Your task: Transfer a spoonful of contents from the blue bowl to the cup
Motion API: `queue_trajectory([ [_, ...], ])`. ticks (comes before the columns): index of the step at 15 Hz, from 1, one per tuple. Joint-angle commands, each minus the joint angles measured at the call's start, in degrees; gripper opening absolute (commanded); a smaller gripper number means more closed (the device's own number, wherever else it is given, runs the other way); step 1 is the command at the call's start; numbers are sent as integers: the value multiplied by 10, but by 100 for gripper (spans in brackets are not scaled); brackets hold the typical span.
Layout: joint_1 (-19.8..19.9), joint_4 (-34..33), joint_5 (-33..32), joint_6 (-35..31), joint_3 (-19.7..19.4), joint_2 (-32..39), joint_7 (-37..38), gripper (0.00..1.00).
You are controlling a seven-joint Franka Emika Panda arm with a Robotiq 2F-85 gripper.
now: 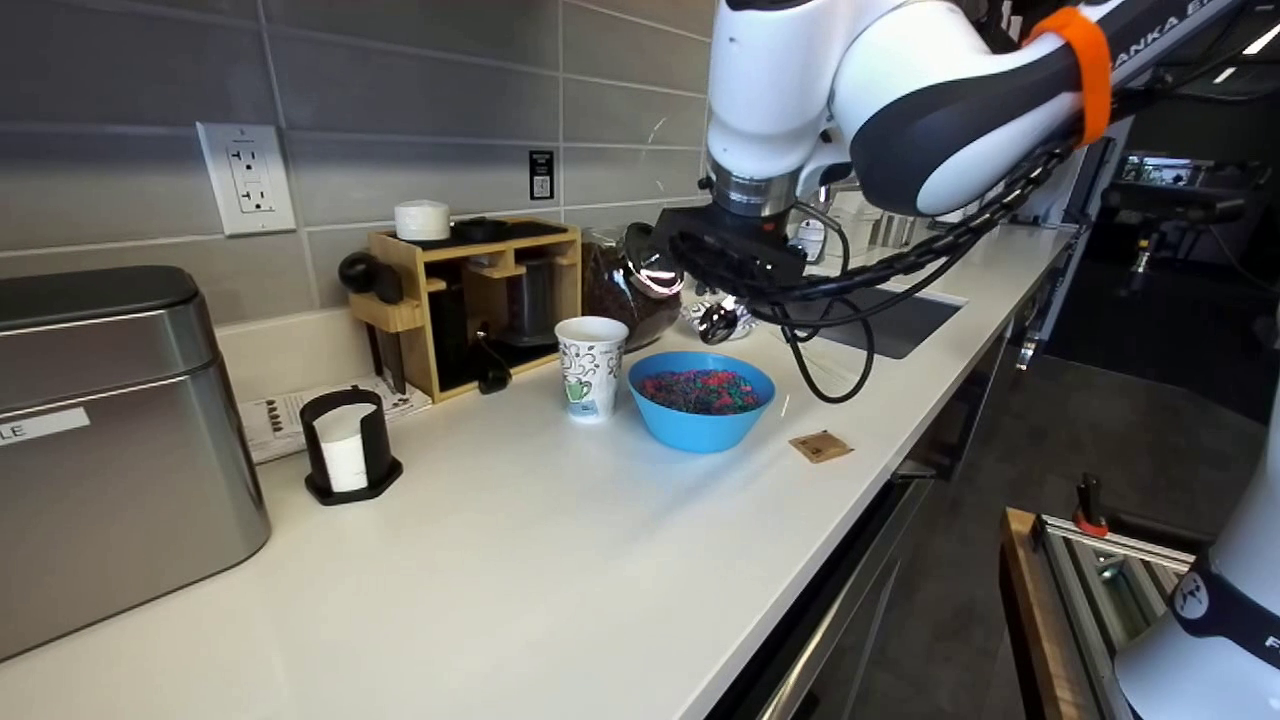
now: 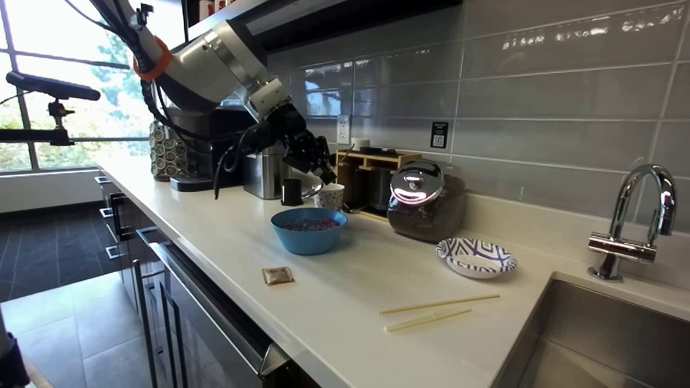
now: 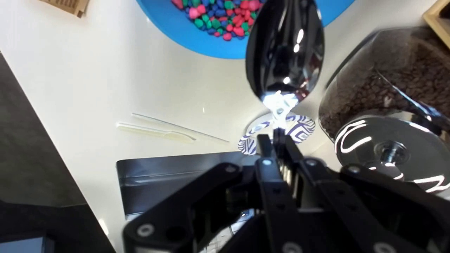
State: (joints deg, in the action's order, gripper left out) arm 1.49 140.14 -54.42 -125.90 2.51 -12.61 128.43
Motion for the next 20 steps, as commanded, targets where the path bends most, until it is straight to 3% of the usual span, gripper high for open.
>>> queue_trajectory([
  [1, 3, -40, -23, 17, 1, 66, 9, 2],
  [12, -11, -73, -69, 95, -6, 152, 13, 2],
  [20, -27, -108, -61, 100, -3, 205, 20, 2],
])
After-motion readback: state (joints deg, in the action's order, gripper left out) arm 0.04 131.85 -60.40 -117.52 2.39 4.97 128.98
